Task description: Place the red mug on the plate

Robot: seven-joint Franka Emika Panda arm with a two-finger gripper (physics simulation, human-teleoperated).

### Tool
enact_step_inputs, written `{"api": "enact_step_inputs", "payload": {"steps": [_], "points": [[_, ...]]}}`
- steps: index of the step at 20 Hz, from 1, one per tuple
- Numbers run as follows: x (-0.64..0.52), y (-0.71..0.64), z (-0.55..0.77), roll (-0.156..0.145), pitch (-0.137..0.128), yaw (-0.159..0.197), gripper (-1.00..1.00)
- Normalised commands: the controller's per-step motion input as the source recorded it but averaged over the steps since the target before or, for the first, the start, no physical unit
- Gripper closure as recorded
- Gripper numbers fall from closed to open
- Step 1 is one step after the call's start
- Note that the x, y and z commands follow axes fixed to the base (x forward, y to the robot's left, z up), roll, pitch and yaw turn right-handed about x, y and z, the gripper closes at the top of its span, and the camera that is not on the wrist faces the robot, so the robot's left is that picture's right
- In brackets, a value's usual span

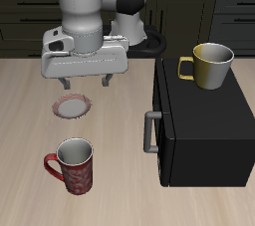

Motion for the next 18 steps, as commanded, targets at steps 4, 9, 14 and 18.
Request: {"api": "enact_step_inputs", "payload": {"steps": [4, 9, 14, 18], "points": [[0.35, -0.08, 0.02, -0.021, -0.007, 0.018, -1.0], [0.24, -0.05, 0.02, -0.014, -0.017, 0.0, -1.0], [0.34, -0.1, -0.04, -0.039, 0.012, -0.011, -1.0], [0.16, 0.05, -0.08, -0.001, -0.011, -0.009, -1.0]]}}
